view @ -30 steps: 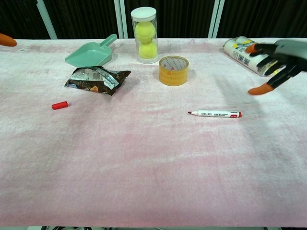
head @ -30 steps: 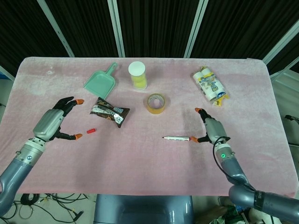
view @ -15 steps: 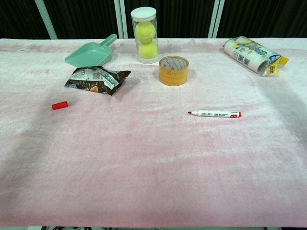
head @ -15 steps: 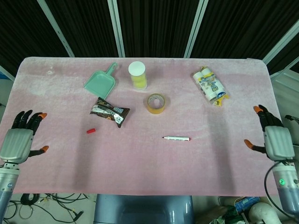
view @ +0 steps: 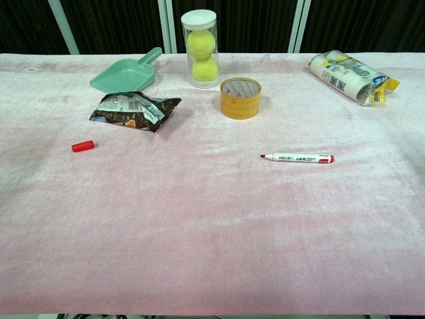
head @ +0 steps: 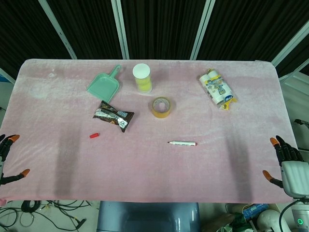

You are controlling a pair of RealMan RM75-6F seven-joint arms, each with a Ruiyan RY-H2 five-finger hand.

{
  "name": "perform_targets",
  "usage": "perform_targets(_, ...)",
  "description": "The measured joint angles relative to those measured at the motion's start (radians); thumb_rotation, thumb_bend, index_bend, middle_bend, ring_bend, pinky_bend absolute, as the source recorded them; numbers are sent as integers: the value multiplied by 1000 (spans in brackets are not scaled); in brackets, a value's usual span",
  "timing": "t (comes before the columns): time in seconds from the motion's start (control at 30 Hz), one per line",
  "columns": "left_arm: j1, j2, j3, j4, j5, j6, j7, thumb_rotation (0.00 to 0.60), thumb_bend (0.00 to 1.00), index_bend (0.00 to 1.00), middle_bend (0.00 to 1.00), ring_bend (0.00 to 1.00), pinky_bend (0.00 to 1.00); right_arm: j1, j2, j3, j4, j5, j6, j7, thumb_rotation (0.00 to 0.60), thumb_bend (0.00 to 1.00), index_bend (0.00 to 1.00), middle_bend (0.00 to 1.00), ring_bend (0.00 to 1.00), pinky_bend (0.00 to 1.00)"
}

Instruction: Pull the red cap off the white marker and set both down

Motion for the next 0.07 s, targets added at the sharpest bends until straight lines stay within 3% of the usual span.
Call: perform_targets(0.07, 1, 0, -7, 2, 4, 5, 2, 600, 41, 108, 110, 0, 0, -2, -2, 12, 1, 2, 2, -1, 600, 37, 87, 43, 135, 197)
